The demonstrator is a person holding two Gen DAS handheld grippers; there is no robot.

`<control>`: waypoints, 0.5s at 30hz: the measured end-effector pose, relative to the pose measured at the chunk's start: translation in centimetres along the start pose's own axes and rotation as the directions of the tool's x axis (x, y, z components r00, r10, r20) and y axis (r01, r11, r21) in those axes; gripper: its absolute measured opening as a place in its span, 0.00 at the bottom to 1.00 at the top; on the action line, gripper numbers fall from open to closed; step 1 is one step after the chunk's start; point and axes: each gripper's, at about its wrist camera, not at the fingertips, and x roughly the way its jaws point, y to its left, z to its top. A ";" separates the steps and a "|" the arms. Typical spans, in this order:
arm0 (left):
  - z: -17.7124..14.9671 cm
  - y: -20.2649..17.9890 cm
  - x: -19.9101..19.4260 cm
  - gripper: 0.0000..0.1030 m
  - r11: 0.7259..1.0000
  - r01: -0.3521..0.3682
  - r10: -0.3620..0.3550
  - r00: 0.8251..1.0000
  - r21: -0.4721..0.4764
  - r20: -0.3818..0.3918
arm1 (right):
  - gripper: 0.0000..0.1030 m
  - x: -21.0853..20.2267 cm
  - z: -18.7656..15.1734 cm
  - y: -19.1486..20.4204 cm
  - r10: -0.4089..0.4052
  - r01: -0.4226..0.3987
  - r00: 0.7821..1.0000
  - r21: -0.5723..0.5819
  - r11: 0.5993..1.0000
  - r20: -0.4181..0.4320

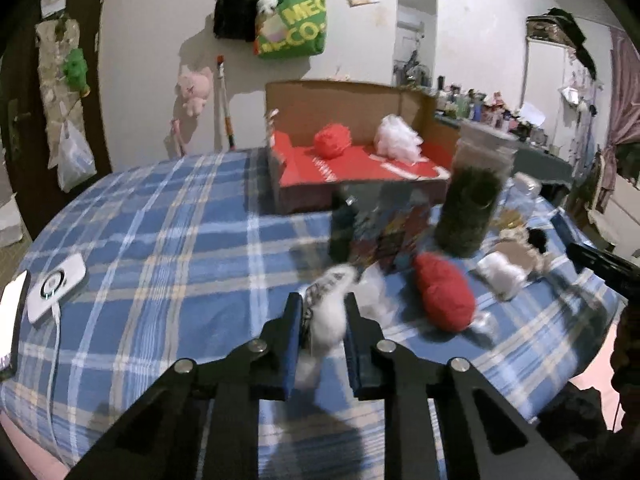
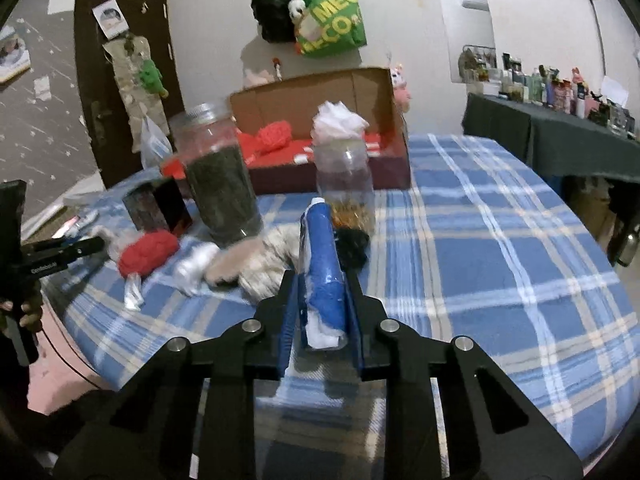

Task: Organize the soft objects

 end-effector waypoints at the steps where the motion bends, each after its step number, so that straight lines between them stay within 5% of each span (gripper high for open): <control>1: 0.4 -0.3 -0.1 0.14 1.000 0.004 -0.004 1.000 0.010 0.005 | 0.21 -0.2 0.5 0.2 0.009 -0.009 1.000 -0.003 1.000 0.008; 8: 2.5 -3.3 -0.6 0.13 0.993 0.111 -0.112 0.994 0.042 0.018 | 0.21 -0.3 3.1 1.3 0.088 -0.088 0.996 -0.015 0.996 0.020; 15: 3.7 -7.4 0.5 0.13 0.965 0.247 -0.247 0.969 0.093 -0.004 | 0.21 1.5 4.0 3.1 0.180 -0.182 0.983 -0.029 0.983 -0.045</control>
